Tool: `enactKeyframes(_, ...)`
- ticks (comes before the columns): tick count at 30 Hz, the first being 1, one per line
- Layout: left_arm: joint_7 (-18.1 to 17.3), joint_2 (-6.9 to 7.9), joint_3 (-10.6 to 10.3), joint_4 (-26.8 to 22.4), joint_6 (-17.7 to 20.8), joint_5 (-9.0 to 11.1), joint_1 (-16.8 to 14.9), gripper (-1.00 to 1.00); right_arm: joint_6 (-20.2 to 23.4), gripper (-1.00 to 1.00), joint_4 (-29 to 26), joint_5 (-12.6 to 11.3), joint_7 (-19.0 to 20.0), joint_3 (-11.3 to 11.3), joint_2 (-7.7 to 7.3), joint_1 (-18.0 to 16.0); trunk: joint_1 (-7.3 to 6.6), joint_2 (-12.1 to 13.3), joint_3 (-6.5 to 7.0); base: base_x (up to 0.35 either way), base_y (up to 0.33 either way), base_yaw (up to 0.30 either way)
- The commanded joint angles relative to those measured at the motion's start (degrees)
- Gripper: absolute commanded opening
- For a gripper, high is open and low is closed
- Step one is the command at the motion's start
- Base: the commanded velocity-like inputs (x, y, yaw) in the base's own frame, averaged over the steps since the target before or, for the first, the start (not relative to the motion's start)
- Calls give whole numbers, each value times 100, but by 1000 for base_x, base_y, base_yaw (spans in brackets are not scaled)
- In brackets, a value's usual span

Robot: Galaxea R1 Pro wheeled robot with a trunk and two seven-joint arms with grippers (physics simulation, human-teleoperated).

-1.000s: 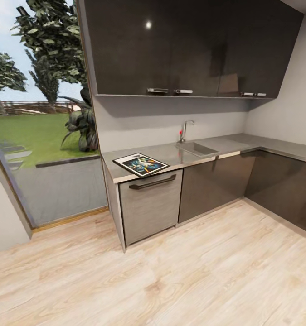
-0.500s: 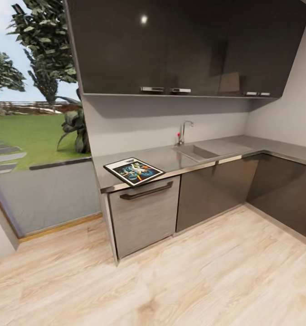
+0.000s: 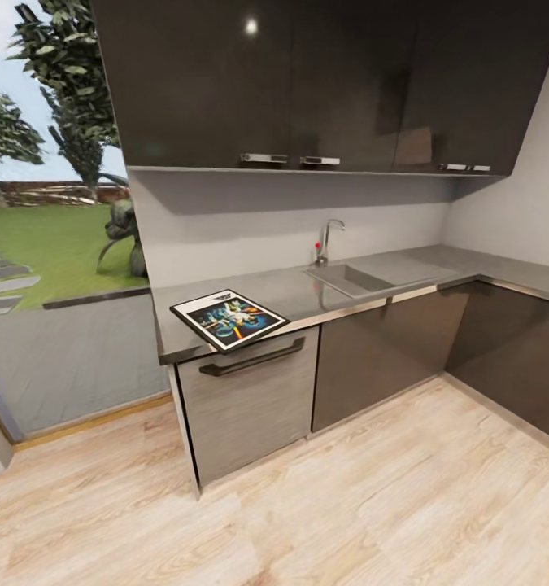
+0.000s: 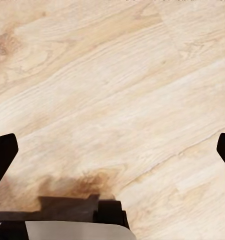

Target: Pick up the poster from the kitchen countertop and hang it on one of the wall nails in the kitchen.

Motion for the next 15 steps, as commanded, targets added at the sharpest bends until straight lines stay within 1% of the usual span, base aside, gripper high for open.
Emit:
enactKeyframes(1, 3, -3, 10, -22, -167, -12, 1, 100, -18, 100, 2, 1, -1, 4, -1, -3, 1, -2, -5, 36, -14, 0)
enactKeyframes(3, 9, 6, 7, -41, -353, -29, 1, 100, -18, 100, 1, 1, -1, 4, -1, -3, 1, -2, -5, 26, -10, 0)
enactKeyframes(4, 15, 39, 3, -78, -581, -93, 1, 100, -18, 100, 2, 1, -1, 4, -1, -3, 1, -2, -5, 15, -6, 0)
enactKeyframes(5, 33, 190, -2, -686, -1155, -789, 1, 100, -18, 100, 4, 1, -1, 4, -1, -3, 1, -2, -5, 4, -1, 0)
enactKeyframes(6, 58, 210, 3, -1033, -1238, -1177, 1, 100, -18, 100, 2, 1, -1, 4, -1, -3, 1, -2, -5, 2, -1, 0)
enactKeyframes(9, 207, 216, 7, -1544, -1306, -1838, 1, 100, -18, 100, 0, 1, -1, 0, -5, -3, 1, -2, -5, 2, -1, 0)
enactKeyframes(10, 1146, 125, -98, -2090, -1358, -3188, 1, 100, -18, 100, -1, 1, -1, -3, -8, -3, 1, -2, -5, 0, 0, 0)
enactKeyframes(11, 1573, 63, -247, -2189, -1368, -3709, 1, 100, -18, 100, -1, 1, -1, -4, -9, -3, 1, -2, -5, 0, 0, 0)
enactKeyframes(12, 1767, 36, -338, -2227, -1372, -3947, 1, 100, -18, 100, -1, 1, -1, -4, -9, -3, 1, -2, -5, 0, 0, 0)
enactKeyframes(13, 2117, -9, -531, -2281, -1375, -4368, 1, 100, -18, 100, -1, 1, -1, -7, -11, -3, 1, -2, -5, 0, 0, 0)
enactKeyframes(15, 2415, -50, -697, -2337, -1378, -4711, 1, 100, -18, 100, -1, 1, -1, -10, -14, -3, 1, -2, -5, 0, 0, 0)
